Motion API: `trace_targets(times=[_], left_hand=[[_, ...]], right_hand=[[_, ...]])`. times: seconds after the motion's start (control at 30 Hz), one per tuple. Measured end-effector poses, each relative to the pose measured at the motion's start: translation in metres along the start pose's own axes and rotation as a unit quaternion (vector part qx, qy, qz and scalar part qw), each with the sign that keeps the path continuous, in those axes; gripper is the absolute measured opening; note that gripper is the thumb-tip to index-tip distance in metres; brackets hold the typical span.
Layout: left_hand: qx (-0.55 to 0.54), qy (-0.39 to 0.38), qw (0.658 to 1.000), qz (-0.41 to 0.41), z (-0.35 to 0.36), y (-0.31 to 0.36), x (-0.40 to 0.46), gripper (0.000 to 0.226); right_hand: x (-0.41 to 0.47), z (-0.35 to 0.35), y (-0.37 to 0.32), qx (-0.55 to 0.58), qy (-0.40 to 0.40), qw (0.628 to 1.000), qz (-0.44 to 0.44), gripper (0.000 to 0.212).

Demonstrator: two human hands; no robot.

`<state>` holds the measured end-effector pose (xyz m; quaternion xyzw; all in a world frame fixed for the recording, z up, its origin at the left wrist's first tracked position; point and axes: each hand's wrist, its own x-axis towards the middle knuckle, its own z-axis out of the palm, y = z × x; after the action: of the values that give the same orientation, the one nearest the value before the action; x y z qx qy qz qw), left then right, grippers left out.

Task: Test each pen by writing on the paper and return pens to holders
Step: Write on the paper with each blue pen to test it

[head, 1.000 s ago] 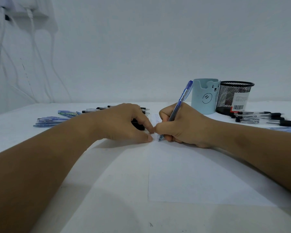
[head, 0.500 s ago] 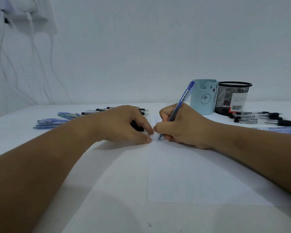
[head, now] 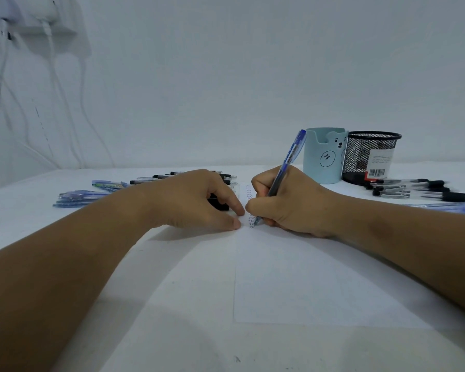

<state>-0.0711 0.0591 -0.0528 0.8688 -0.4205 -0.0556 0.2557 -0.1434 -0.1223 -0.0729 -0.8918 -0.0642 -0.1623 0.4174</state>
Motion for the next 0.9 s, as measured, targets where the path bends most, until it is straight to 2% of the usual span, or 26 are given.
trace_targets(times=[0.27, 0.4, 0.53, 0.9], left_hand=[[0.004, -0.010, 1.000, 0.001, -0.0008, -0.0001, 0.0001, 0.020], [0.001, -0.009, 1.000, 0.004, -0.0005, 0.0001, 0.0002, 0.014], [0.005, -0.005, 1.000, -0.004, -0.0003, 0.0020, -0.0010, 0.015], [0.002, -0.003, 1.000, -0.009, 0.0001, 0.0034, -0.0024, 0.014]], right_hand=[[0.0013, 0.0000, 0.0021, -0.014, 0.009, 1.000, -0.012, 0.037], [0.0029, 0.0002, 0.0027, -0.034, 0.010, 0.999, -0.024, 0.039], [0.0013, -0.0006, 0.0028, -0.007, 0.003, 1.000, -0.009, 0.037], [0.0021, 0.0009, 0.0048, -0.049, 0.014, 0.998, -0.046, 0.041]])
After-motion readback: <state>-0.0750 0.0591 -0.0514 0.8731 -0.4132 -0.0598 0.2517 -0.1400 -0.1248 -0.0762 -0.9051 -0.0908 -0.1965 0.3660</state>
